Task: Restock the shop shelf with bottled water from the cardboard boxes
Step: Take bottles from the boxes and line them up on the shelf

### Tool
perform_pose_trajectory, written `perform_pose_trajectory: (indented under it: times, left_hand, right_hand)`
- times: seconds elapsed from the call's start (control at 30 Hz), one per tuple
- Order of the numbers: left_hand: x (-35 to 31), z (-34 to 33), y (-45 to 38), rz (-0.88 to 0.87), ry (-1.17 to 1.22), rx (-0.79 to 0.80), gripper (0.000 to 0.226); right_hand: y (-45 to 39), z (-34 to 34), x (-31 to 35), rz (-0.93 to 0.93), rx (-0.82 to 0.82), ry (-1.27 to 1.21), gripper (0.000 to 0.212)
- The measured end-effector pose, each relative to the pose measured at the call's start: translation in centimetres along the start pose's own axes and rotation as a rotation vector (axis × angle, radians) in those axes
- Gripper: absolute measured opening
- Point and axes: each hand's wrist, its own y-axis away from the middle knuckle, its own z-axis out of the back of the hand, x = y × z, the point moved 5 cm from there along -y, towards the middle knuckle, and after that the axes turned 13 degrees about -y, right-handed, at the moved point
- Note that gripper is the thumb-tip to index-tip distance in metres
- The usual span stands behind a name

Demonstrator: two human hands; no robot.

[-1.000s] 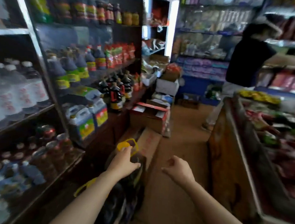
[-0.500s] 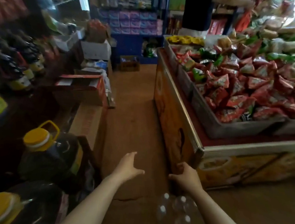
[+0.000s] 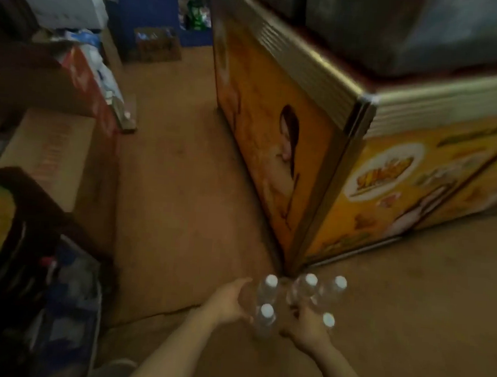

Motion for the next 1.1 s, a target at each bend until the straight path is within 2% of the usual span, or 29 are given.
perform_pose_trajectory:
  times: [0.1,0.23,0.37,0.43,0.53,0.6,0.8,0.93,1.1]
  left_hand:
    - [2.5,-4.9,-3.7,-0.056,0.035,0.028,0.082]
    - [3.9,-9.1,-6.7,-0.155,0.030,-0.003,0.072]
    - [4.8,-10.8,-8.3,-0.149,0.088,-0.100,0.057]
    - [4.8,-11.1,-8.7,-0.131,0.105,-0.131,0.053]
    - [4.3,-11.2,-9.1,-0.098,0.126,-0.145,0.035]
    - [4.1,-11.4,-9.4,-0.088,0.154,-0.154,0.035]
    - [4.7,-11.7,-9.1,-0.131,0.166,-0.179,0.033]
    - [3.9,-9.4,-7.6,-0.206,0.203,-0.152,0.029]
    - [1.2,-3.4,-3.5,-0.261,0.226,-0.096,0.031]
  right_hand:
    - [-3.7,-4.2,-4.4,-0.018,0.015,-0.049,0.045]
    - [-7.4,-8.0,-8.0,0.011,0.002,-0.125,0.054]
    - [-9.1,-9.6,-9.1,0.015,-0.039,-0.202,0.055]
    - [-9.3,-9.7,-9.2,0.017,-0.063,-0.231,0.048]
    - [-9.2,-9.6,-8.9,0.026,-0.049,-0.246,0.050]
    - [-9.5,-9.7,-9.5,0.033,-0.018,-0.264,0.057]
    - [-9.0,-9.3,-9.7,0.052,-0.018,-0.253,0.059]
    - [-7.9,-8.8,-8.7,0.050,0.041,-0.246,0.078]
    - [-3.8,-6.2,-4.1,0.056,0.041,-0.251,0.087]
